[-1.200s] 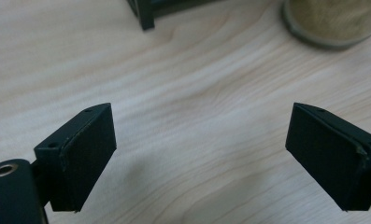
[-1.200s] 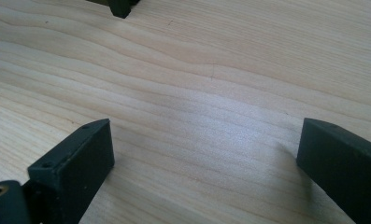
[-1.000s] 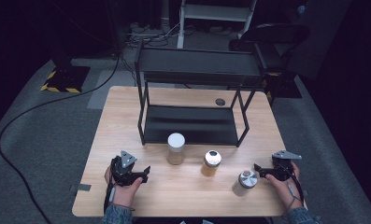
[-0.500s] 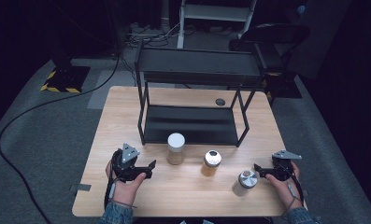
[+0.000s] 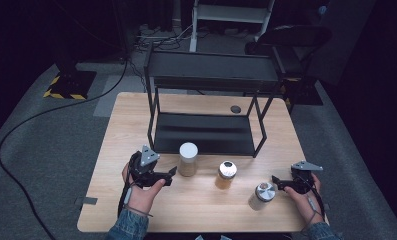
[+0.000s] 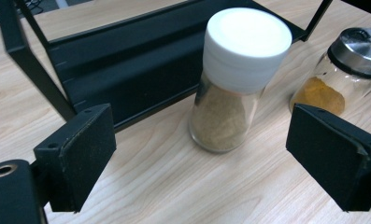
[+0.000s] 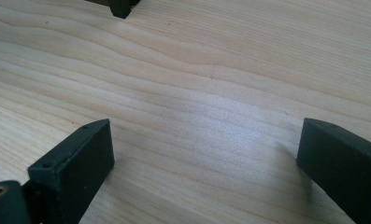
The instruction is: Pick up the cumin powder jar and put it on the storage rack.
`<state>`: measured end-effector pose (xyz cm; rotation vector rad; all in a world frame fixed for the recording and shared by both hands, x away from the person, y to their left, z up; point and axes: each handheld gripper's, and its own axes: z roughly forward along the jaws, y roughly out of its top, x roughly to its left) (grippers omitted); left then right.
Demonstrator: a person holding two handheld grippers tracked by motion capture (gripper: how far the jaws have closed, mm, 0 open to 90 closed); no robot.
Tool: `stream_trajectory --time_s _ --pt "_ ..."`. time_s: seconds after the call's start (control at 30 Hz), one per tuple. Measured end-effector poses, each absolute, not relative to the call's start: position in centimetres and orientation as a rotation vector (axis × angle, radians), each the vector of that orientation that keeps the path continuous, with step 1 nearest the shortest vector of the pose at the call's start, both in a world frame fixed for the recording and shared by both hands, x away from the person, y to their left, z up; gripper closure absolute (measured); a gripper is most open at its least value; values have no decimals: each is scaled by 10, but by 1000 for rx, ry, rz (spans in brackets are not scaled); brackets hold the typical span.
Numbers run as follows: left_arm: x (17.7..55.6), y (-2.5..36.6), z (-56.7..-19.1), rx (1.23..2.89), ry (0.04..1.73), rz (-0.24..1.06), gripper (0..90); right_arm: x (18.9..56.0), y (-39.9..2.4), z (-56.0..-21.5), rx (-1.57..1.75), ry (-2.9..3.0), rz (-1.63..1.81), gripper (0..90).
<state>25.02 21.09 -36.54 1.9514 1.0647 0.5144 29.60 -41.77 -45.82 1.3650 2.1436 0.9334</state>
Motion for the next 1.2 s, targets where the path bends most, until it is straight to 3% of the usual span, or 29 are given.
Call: stream_trajectory --time_s 1.2 --pt "313 171 -363 2020 949 424 87 297 -419 -459 1356 2150 938 38"
